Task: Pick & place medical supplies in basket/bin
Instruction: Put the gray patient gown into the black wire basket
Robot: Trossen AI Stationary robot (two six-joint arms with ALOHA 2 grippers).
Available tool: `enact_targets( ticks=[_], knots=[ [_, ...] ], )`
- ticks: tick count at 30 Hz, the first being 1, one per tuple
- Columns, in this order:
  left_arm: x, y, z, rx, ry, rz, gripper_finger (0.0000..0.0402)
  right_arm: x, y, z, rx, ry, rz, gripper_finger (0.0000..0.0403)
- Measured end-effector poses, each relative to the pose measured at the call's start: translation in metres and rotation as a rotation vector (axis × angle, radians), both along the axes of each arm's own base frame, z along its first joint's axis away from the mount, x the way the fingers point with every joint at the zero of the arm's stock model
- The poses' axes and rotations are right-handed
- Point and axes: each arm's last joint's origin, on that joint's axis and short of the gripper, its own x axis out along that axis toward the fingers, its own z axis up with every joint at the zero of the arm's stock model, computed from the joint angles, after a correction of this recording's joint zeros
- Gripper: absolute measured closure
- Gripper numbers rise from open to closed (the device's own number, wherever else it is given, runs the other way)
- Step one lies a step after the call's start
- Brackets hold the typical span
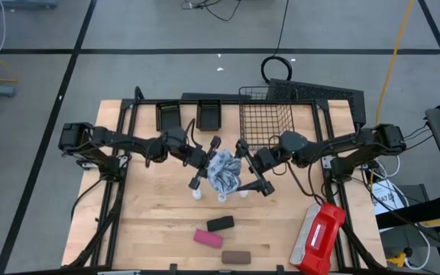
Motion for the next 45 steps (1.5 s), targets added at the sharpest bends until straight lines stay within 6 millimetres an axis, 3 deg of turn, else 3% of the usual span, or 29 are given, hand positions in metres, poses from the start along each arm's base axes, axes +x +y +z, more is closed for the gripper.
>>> enact_targets(
  ticks=[5,17,23,28,31,36,45],
  knots=[
    [0.000,0.010,0.001,-0.026,0.007,0.027,0.0311,-0.001,-0.003,0.000,0.029,0.033,0.073,0.0064],
    [0.001,0.013,0.004,-0.060,-0.025,0.143,0.0311,0.000,-0.003,-0.005,-0.039,0.047,0.061,0.0064],
    [0.001,0.016,0.006,-0.080,-0.044,0.224,0.0311,0.002,-0.005,-0.008,-0.099,0.037,-0.073,0.0064],
    [0.001,0.019,0.006,-0.115,-0.036,0.337,0.0311,0.005,-0.012,-0.006,-0.119,-0.001,-0.335,0.0064],
    [0.002,0.014,0.003,-0.109,-0.003,0.322,0.0311,0.005,-0.014,-0.007,-0.125,0.006,-0.427,0.0065],
    [0.003,0.002,0.000,-0.072,0.036,0.260,0.0311,0.006,-0.013,-0.008,-0.135,0.010,-0.404,0.0080],
    [0.002,-0.012,-0.003,-0.013,0.043,0.133,0.0311,0.005,-0.012,-0.008,-0.110,0.015,-0.396,0.0142]
  ],
)
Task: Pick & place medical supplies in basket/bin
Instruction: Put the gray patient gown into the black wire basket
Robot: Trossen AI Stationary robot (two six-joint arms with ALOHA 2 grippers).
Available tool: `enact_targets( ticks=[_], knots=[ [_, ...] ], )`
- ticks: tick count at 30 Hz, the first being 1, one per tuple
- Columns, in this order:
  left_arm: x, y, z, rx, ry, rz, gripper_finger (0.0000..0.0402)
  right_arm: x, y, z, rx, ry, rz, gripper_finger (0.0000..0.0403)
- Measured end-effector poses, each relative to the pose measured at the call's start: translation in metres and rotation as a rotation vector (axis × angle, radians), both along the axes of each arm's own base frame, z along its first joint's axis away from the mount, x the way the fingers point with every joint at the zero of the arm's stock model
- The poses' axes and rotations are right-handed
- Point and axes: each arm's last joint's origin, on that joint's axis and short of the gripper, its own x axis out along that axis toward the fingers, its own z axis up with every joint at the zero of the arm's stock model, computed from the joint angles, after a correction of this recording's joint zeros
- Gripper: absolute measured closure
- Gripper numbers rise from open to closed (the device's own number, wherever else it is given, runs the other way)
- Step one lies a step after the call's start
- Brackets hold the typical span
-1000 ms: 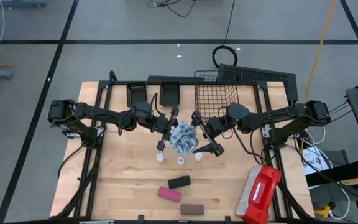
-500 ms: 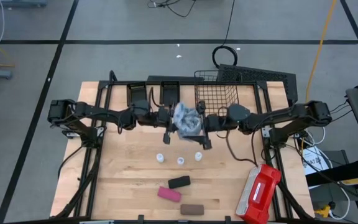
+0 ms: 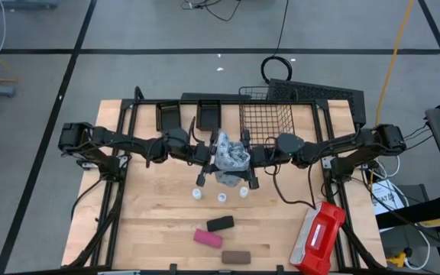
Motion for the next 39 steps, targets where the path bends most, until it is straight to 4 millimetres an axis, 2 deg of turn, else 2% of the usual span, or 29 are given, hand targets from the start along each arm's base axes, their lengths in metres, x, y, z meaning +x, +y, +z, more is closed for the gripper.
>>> enact_targets(
  ticks=[5,11,15,19,24,28,33,39],
  knots=[
    [0.000,-0.001,-0.003,0.009,0.030,-0.016,0.0311,0.000,0.000,0.000,0.011,0.001,-0.003,0.0202],
    [0.000,-0.004,-0.004,0.005,0.046,-0.029,0.0310,-0.001,0.001,0.000,-0.006,0.000,0.077,0.0321],
    [0.000,-0.007,-0.004,-0.035,0.062,0.001,0.0281,-0.002,0.002,0.000,-0.053,0.001,0.128,0.0321],
    [-0.007,-0.004,0.009,-0.146,0.065,0.088,0.0242,-0.015,-0.002,0.012,-0.076,0.003,0.123,0.0321],
    [-0.029,0.003,0.035,-0.180,0.049,0.125,0.0209,-0.041,-0.014,0.035,-0.079,0.010,0.086,0.0321],
    [-0.047,0.006,0.052,-0.182,0.046,0.139,0.0197,-0.060,-0.025,0.045,-0.102,0.025,0.036,0.0321],
    [-0.063,0.006,0.062,-0.148,0.047,0.151,0.0202,-0.076,-0.051,0.049,-0.113,0.074,-0.096,0.0321],
    [-0.068,0.008,0.061,-0.102,0.078,0.177,0.0213,-0.084,-0.102,0.034,-0.106,0.180,-0.300,0.0321]
  ],
)
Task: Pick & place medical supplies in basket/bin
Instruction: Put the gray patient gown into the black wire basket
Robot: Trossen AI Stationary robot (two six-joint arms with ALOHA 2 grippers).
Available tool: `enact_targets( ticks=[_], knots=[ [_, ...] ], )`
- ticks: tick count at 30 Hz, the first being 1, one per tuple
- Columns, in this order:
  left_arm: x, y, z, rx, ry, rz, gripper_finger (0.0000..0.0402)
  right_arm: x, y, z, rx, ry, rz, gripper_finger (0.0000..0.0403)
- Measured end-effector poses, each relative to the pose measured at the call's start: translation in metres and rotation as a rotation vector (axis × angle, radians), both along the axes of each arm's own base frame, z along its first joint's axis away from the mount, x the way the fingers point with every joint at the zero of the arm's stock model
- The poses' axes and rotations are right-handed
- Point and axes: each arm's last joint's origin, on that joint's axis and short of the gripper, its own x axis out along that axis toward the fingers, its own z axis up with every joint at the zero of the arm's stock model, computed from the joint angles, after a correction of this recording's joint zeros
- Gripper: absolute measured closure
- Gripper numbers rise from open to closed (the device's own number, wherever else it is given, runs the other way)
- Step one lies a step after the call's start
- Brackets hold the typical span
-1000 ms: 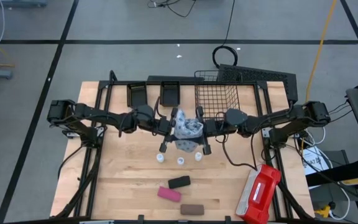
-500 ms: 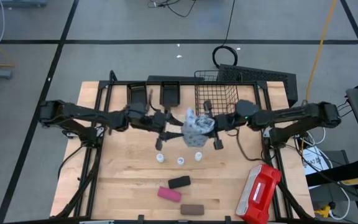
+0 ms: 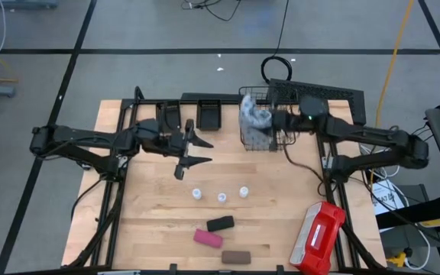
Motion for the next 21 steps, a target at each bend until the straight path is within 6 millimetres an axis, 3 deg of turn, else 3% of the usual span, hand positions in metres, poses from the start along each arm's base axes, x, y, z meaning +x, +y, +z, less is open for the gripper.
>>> enact_targets(
  ticks=[4,9,14,21],
  knots=[
    [0.001,0.005,-0.005,0.002,0.046,0.029,0.0215,-0.012,-0.042,-0.023,0.034,0.064,-0.155,0.0321],
    [0.003,0.012,-0.011,-0.016,0.084,0.068,0.0215,-0.024,-0.085,-0.054,0.226,0.058,-0.118,0.0321],
    [0.006,0.017,-0.014,-0.022,0.099,0.087,0.0215,-0.018,-0.094,-0.084,0.378,0.049,-0.012,0.0321],
    [0.012,0.021,-0.021,-0.026,0.124,0.104,0.0215,-0.012,-0.092,-0.116,0.508,0.130,-0.012,0.0321]
  ],
)
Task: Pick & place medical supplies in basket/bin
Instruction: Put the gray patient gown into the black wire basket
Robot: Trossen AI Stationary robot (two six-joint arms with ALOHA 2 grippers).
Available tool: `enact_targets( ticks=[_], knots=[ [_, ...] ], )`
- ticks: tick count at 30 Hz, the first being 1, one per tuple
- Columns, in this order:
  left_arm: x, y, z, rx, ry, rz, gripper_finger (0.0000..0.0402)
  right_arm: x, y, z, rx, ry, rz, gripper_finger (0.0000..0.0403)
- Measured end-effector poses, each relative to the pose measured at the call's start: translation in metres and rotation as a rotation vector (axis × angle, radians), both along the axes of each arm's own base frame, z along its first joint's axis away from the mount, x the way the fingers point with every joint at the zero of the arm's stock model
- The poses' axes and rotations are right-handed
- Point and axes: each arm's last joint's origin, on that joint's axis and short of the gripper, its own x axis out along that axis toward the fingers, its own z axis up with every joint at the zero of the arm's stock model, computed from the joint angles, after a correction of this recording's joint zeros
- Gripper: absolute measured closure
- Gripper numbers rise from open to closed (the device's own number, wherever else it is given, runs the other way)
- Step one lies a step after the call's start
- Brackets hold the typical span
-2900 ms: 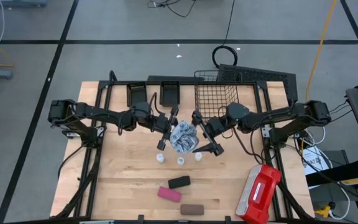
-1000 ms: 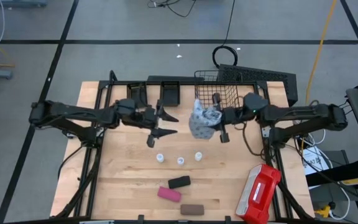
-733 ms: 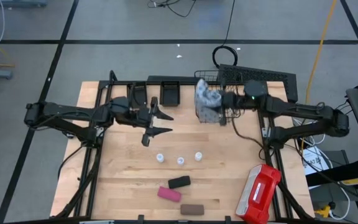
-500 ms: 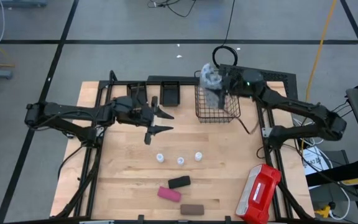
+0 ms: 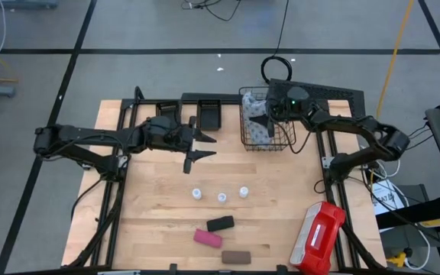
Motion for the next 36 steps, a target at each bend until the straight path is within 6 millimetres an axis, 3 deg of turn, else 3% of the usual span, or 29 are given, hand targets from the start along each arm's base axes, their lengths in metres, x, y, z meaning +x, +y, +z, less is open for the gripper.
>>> enact_targets(
  ticks=[9,18,24,36],
  knots=[
    [0.000,0.004,-0.002,-0.006,0.010,0.027,0.0215,-0.004,0.003,-0.025,0.031,0.082,-0.075,0.0320],
    [0.000,0.004,-0.002,-0.006,0.013,0.028,0.0215,-0.009,0.001,-0.035,-0.035,0.159,-0.226,0.0183],
    [0.000,0.004,-0.002,-0.007,0.012,0.030,0.0215,-0.011,-0.001,-0.036,-0.105,0.209,-0.302,0.0115],
    [0.000,0.004,-0.002,-0.014,0.012,0.031,0.0215,-0.011,-0.002,-0.037,-0.171,0.247,-0.364,0.0074]
  ],
)
